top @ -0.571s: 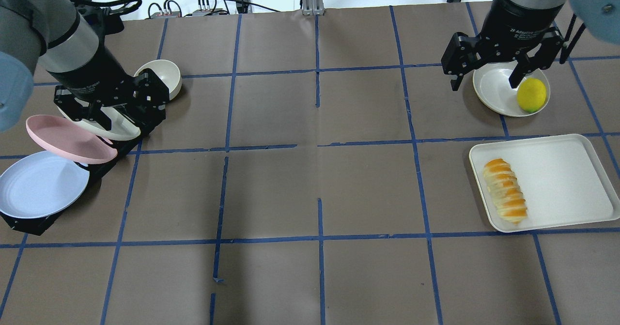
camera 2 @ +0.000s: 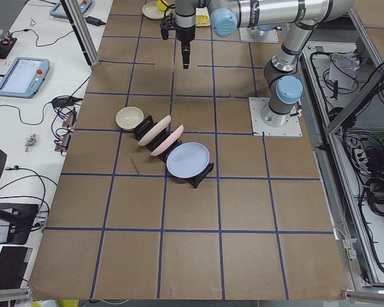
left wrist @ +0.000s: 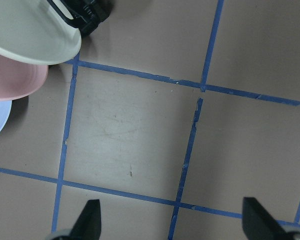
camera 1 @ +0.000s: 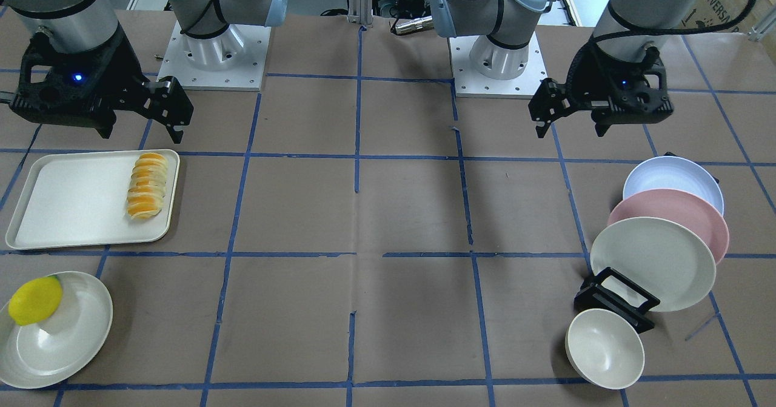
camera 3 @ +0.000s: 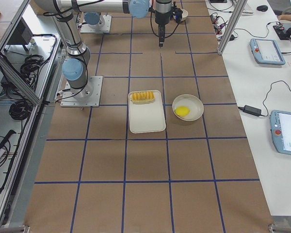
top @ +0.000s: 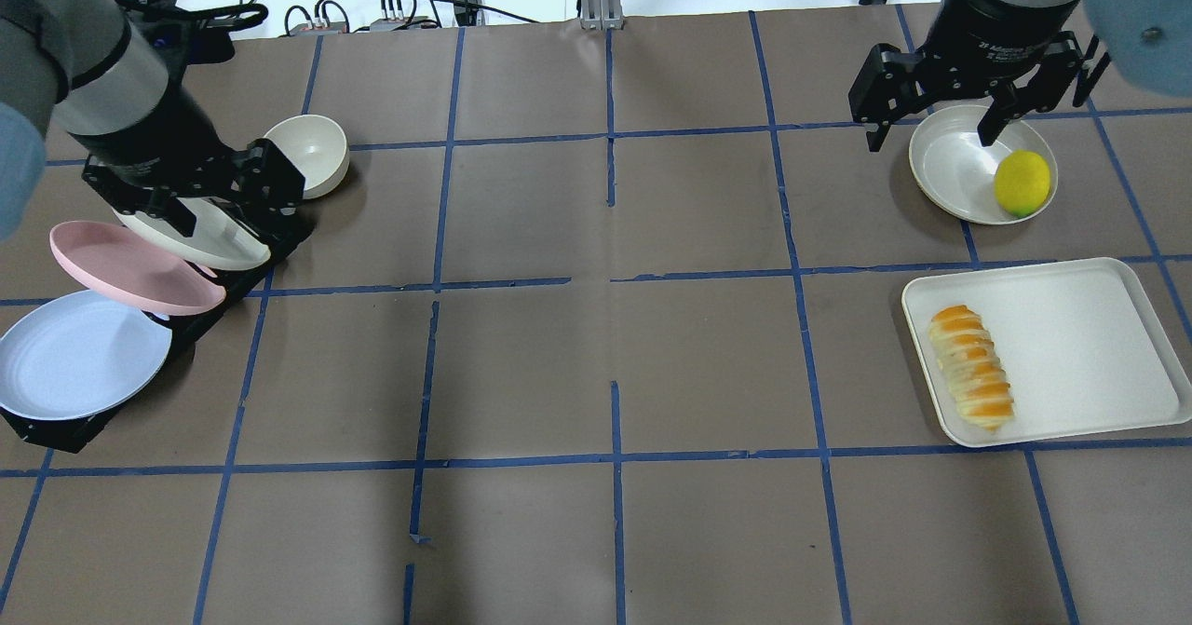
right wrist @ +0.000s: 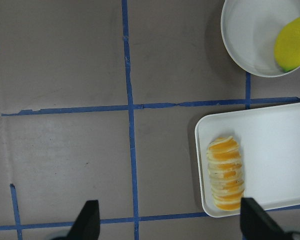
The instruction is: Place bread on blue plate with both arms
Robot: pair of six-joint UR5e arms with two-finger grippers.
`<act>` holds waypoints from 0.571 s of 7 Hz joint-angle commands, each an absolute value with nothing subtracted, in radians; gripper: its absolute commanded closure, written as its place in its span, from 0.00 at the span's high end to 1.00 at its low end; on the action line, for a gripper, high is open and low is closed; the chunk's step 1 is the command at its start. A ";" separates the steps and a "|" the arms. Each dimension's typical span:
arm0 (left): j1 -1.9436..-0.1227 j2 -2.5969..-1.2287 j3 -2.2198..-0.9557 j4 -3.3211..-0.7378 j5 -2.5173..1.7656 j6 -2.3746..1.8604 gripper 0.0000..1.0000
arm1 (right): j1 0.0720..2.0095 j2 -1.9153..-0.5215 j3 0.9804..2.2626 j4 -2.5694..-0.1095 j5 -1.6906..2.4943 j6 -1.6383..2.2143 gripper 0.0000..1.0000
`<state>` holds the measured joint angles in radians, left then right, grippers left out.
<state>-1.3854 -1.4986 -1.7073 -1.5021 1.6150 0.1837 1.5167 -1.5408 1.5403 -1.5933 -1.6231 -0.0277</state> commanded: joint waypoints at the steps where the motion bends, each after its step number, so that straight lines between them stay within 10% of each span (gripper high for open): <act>1: -1.197 -1.497 -1.700 -1.508 1.608 0.398 1.00 | 1.444 -1.532 1.590 -1.672 -1.653 -0.247 1.00; 4: -0.868 -1.503 -1.687 -1.503 1.606 0.979 1.00 | 1.273 -1.540 1.780 -1.850 -1.635 -0.479 0.99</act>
